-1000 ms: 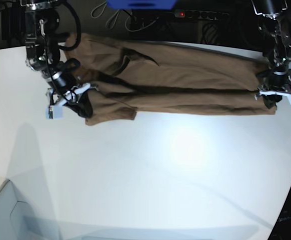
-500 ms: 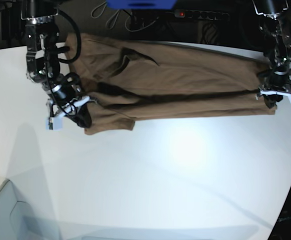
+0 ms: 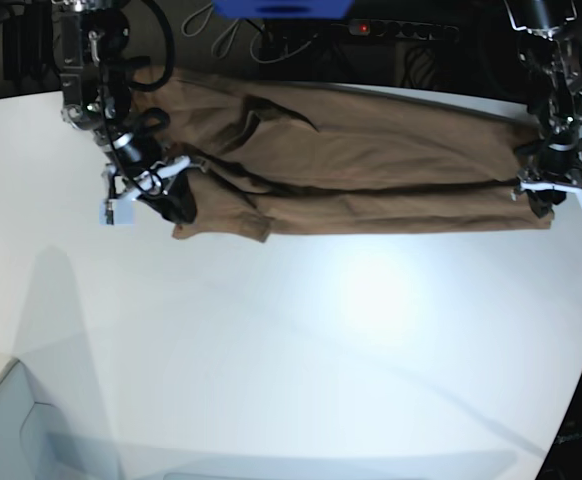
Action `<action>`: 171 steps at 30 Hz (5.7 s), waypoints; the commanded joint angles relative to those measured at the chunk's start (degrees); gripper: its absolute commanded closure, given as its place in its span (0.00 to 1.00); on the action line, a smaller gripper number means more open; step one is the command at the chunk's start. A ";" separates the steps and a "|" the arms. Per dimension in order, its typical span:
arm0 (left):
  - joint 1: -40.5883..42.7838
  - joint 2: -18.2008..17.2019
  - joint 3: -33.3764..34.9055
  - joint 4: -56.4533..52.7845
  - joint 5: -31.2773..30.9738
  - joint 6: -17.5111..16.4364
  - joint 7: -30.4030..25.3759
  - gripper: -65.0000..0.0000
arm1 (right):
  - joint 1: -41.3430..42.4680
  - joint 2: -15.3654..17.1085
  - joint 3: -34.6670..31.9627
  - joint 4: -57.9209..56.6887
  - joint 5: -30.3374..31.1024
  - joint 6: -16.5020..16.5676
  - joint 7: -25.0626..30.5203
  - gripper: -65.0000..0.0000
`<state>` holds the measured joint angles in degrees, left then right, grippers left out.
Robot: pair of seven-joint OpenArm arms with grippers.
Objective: Layout the t-shirt on the table in an organized manner, then fold the t-shirt properly
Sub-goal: 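Hold the folded hem with both grippers and adjust the right gripper, then drag the right gripper's corner along the shirt edge toward the collar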
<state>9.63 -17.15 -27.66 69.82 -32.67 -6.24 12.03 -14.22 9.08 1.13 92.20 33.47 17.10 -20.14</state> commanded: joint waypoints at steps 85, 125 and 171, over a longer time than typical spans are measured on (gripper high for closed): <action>-0.27 -0.74 -0.16 0.82 -0.17 -0.13 -1.18 0.63 | -7.89 4.50 -1.26 2.96 0.86 0.79 15.70 1.00; -0.09 -0.92 -0.16 0.82 -0.17 -0.13 -1.09 0.63 | 6.53 16.19 -28.69 -0.73 0.59 0.70 14.91 0.53; -0.70 -1.09 -0.34 0.82 -0.17 -0.13 -1.09 0.63 | -9.03 12.24 -30.71 8.68 0.68 0.44 14.21 1.00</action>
<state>9.52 -17.12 -27.66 69.73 -32.67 -6.22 12.23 -23.38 20.95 -29.78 99.77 33.47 16.78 -7.44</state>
